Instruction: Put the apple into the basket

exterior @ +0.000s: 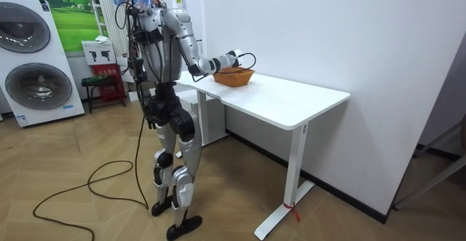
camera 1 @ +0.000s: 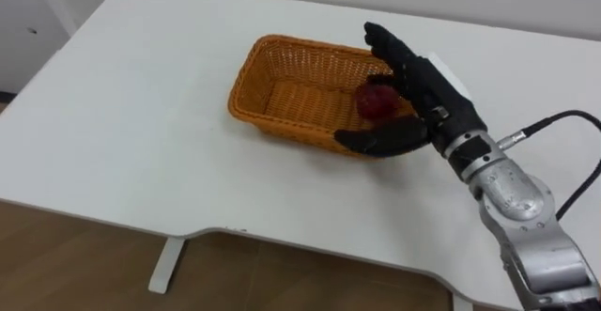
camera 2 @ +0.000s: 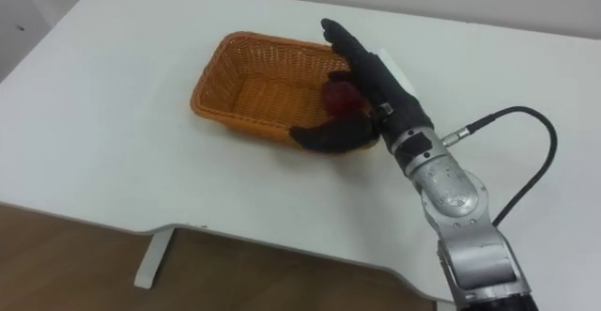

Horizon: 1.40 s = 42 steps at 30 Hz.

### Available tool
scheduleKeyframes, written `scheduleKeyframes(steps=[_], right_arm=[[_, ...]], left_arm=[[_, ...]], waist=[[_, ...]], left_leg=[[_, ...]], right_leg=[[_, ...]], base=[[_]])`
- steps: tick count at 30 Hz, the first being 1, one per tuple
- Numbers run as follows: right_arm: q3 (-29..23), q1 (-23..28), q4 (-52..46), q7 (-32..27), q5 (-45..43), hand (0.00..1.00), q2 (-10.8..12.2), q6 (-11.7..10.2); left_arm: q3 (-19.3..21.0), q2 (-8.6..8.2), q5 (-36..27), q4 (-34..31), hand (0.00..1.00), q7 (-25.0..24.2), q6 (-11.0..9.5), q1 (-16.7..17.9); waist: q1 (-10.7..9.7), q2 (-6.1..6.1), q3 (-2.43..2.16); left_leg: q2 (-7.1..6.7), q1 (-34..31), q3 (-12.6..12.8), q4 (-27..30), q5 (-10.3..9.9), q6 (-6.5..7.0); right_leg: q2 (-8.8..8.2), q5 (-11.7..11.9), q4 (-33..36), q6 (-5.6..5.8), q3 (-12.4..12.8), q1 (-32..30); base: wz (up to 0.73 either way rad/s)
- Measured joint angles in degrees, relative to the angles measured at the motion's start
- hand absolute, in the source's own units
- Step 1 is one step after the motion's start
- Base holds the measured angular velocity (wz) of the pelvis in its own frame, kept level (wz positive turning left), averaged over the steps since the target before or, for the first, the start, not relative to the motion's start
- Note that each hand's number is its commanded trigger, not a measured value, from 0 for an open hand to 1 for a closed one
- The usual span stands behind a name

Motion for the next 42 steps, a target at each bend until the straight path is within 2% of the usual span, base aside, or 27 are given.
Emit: scheduleKeyframes(steps=[4,6,9,11,13,14,16,18,19,21,25,28,30,33,38,40,42], right_arm=[[-2.6,0.0,-0.2,-4.8,0.0,0.0,0.0,-0.1],[-5.2,0.0,-1.8,-7.6,-0.1,0.0,0.0,-0.4],[-11.7,0.0,-4.7,-14.5,-1.0,0.0,-0.1,-2.7],[-16.2,0.2,-6.5,-18.8,-0.9,0.0,-0.2,-4.3],[-23.3,0.3,-7.7,-26.7,2.7,0.0,-0.4,-6.9],[-25.2,0.3,-7.8,-28.9,3.6,0.0,-0.4,-7.4],[-32.8,1.1,-7.9,-37.5,5.0,0.0,-0.7,-9.4],[-37.4,2.9,-7.8,-43.8,7.1,0.0,-1.4,-10.9],[-39.9,3.5,-6.2,-47.2,9.2,0.0,-1.7,-11.7],[-43.5,3.8,-1.5,-51.3,12.3,0.0,-2.4,-12.1],[-48.6,9.0,11.4,-57.7,25.9,0.0,-2.5,-11.6],[-49.9,11.3,23.7,-59.5,33.6,0.0,-2.4,-11.2],[-49.9,12.1,29.9,-59.7,38.7,0.0,-2.0,-10.7],[-48.4,12.3,40.3,-59.2,42.0,0.0,-0.3,-10.2],[-43.6,12.4,59.3,-51.3,45.3,0.0,2.1,-7.8],[-41.7,12.3,66.5,-46.6,44.6,0.0,3.0,-5.6],[-38.4,13.4,69.1,-42.8,41.1,0.0,4.0,-4.0]], left_arm=[[0.0,0.07,0.0,-0.3,0.0,0.7,-0.5,1.5],[0.9,0.01,0.0,0.0,0.0,1.4,-1.0,2.1],[3.8,-0.04,0.0,0.0,0.0,1.8,-1.8,3.4],[5.7,-0.27,0.0,0.0,0.0,2.9,-2.5,5.0],[7.2,-0.34,0.0,0.0,0.0,4.6,-3.4,7.6],[7.5,-0.34,0.0,0.0,0.0,5.0,-3.5,7.9],[8.9,-0.35,0.1,0.1,0.0,6.5,-4.3,10.0],[9.4,-0.34,0.2,0.0,0.0,7.4,-4.4,11.0],[9.5,-0.34,0.4,0.0,0.0,7.8,-4.4,11.6],[9.6,-0.32,1.4,-0.1,0.0,7.8,-4.2,11.8],[10.0,-0.4,1.3,-0.5,0.0,8.9,-3.8,11.7],[10.4,-0.59,1.1,-2.2,0.0,8.9,-3.6,11.8],[10.9,-0.64,0.9,-2.2,0.0,9.0,-3.7,11.6],[11.0,-1.36,1.2,-2.6,0.0,8.7,-2.7,10.5],[11.0,-1.78,1.2,-2.2,0.0,7.7,-2.4,9.3],[11.2,-1.91,1.2,-2.2,0.0,7.1,-1.9,9.4],[11.2,-2.18,1.3,-2.3,0.0,7.0,-1.3,9.2]], waist=[[-0.8,0.33,-0.73],[-1.4,0.52,-0.84],[-1.9,0.56,-0.82],[-3.4,0.49,-0.86],[-4.9,0.43,-0.89],[-5.2,0.42,-0.88],[-6.6,0.49,-0.84],[-7.6,0.59,-0.81],[-8.4,0.68,-0.75],[-10.3,0.98,-0.75],[-11.2,1.17,-0.81],[-11.4,1.97,-1.05],[-11.3,2.21,-1.03],[-11.5,1.97,-1.04],[-10.5,0.9,-0.94],[-10.1,0.81,-0.97],[-9.6,0.89,-0.86]], left_leg=[[-0.08,0.6,0.0,0.0,0.0,0.0],[-0.12,0.7,0.2,-0.1,0.0,0.0],[-0.09,0.7,0.3,-0.1,0.0,0.0],[-0.08,0.6,0.2,-0.1,0.0,0.0],[-0.08,0.7,0.3,-0.1,0.0,0.0],[-0.09,0.7,0.4,-0.1,0.0,0.0],[-0.01,0.5,0.8,-0.1,0.0,0.0],[0.02,0.1,0.8,0.0,0.0,0.0],[0.03,-0.1,0.9,0.0,0.0,0.0],[0.05,-0.7,0.8,0.4,0.0,0.0],[0.19,-0.7,1.2,0.2,0.0,-0.01],[0.2,-0.6,1.5,0.4,0.0,0.01],[0.18,-0.5,1.6,0.3,0.1,0.01],[0.13,-0.6,1.9,0.3,0.4,0.11],[0.08,-0.5,1.8,0.4,0.4,0.1],[0.07,-0.3,1.9,0.4,0.4,0.1],[0.04,0.0,1.8,0.3,0.4,0.1]], right_leg=[[0.09,0.0,0.0,0.01,-0.6,0.7],[0.05,0.0,-0.1,0.01,-0.4,0.8],[0.1,0.0,-0.2,0.01,-0.1,0.8],[0.12,0.0,-0.2,0.01,-0.3,0.9],[0.16,0.0,-0.2,0.02,0.0,0.8],[0.15,0.0,-0.2,0.02,0.1,0.8],[0.15,0.0,-0.1,0.02,0.0,0.6],[0.19,0.0,-0.1,0.02,-0.2,0.2],[0.19,0.0,-0.1,0.03,-0.4,0.1],[0.17,0.0,-0.1,0.03,-0.7,0.0],[0.25,0.0,0.2,0.02,0.0,-0.1],[0.24,0.0,0.8,-0.03,0.7,-0.3],[0.21,0.0,0.9,-0.08,1.0,-0.4],[0.16,0.0,1.0,-0.09,1.2,-0.5],[0.17,0.0,0.8,-0.08,1.3,-0.3],[0.19,-0.1,0.7,-0.06,1.4,-0.3],[0.19,-0.1,0.5,-0.06,1.4,-0.1]], base=[[0.05],[0.02],[0.0],[0.05],[-0.02],[0.0],[-0.06],[-0.05],[0.0],[0.03],[-0.03],[-0.07],[-0.06],[-0.01],[0.01],[-0.02],[-0.02]])
